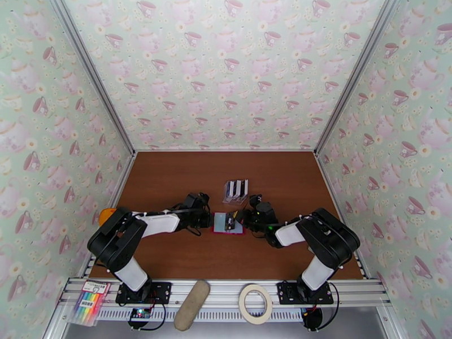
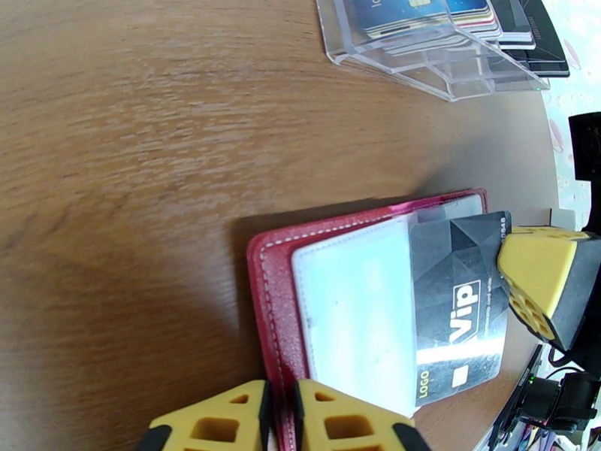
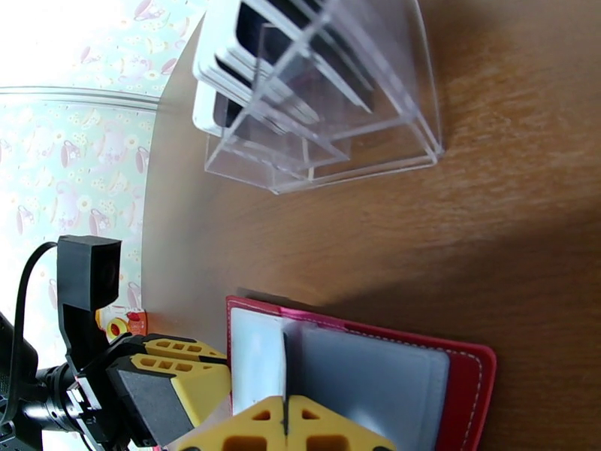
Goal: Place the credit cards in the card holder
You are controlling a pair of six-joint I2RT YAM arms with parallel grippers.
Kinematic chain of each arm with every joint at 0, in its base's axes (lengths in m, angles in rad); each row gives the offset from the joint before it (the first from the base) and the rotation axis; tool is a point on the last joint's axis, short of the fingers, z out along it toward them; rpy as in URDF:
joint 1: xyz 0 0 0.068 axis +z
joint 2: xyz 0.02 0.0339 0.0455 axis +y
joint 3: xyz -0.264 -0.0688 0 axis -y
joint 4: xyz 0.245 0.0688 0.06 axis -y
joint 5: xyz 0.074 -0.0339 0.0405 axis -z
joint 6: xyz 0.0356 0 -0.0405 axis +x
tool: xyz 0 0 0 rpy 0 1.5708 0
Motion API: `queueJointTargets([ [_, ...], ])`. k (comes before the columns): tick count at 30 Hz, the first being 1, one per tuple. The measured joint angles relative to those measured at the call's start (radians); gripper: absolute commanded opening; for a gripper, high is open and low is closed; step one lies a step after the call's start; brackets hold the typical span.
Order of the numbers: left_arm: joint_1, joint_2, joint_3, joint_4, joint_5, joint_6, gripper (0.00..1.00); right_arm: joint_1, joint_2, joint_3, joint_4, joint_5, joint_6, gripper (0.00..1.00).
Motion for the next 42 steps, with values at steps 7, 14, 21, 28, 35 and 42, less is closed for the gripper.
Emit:
queueJointTargets([
  [7,-0.002,-0.002,-0.016,0.030,-0.003,-0.020,0.15,0.005,0.000,-0.011,0.015,0.006,0.011,0.00],
  [14,-0.009,-0.004,-0.025,0.048,-0.007,-0.035,0.15,0.006,0.000,-0.018,0.027,0.021,0.026,0.00],
  [21,-0.013,-0.006,-0.036,0.068,-0.007,-0.046,0.15,0.011,0.000,-0.026,0.037,0.053,0.044,0.00],
  [28,-0.015,-0.006,-0.038,0.075,-0.007,-0.055,0.15,0.015,0.026,-0.026,0.052,0.053,0.051,0.00],
  [35,-0.019,-0.006,-0.038,0.075,-0.007,-0.058,0.15,0.026,0.028,-0.024,0.056,0.053,0.051,0.00],
  [42,-0.020,-0.006,-0.038,0.075,-0.007,-0.060,0.15,0.031,0.034,-0.018,0.056,0.052,0.051,0.00],
])
